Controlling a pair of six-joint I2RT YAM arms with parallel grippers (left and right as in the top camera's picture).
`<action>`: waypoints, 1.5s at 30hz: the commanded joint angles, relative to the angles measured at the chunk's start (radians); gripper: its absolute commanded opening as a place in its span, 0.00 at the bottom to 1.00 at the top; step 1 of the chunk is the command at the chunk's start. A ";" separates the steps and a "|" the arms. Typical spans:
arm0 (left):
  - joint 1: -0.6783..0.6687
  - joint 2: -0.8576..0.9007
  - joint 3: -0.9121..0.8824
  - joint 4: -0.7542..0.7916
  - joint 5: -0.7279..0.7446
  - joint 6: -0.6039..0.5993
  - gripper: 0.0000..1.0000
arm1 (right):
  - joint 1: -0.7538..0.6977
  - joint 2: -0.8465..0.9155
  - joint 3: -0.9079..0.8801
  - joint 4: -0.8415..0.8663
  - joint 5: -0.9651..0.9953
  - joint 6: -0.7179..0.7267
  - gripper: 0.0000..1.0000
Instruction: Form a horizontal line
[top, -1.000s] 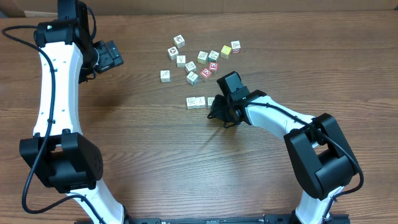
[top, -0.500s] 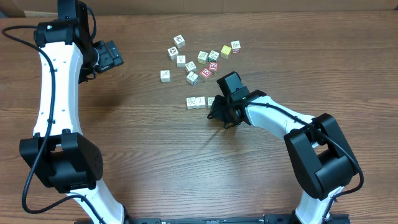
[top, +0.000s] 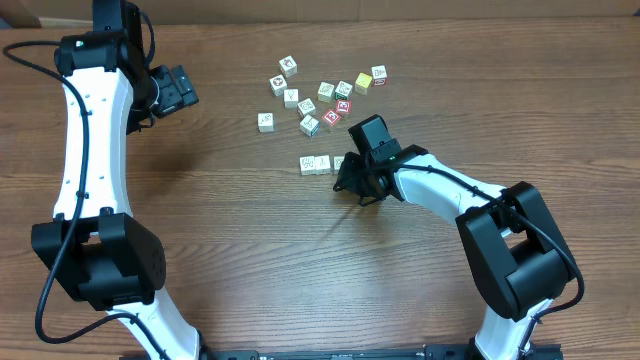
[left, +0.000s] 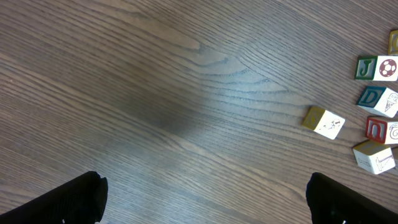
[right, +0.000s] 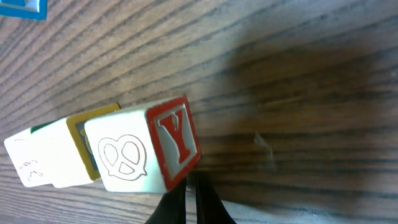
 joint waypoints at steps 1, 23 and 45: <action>-0.011 -0.005 0.006 0.002 0.004 -0.007 1.00 | 0.006 0.020 -0.018 0.017 0.006 -0.003 0.04; -0.011 -0.005 0.006 0.002 0.004 -0.007 1.00 | -0.028 0.019 -0.018 -0.071 0.010 -0.003 0.04; -0.020 -0.005 0.006 0.002 0.004 -0.007 1.00 | -0.080 0.019 -0.018 0.077 0.100 0.000 0.04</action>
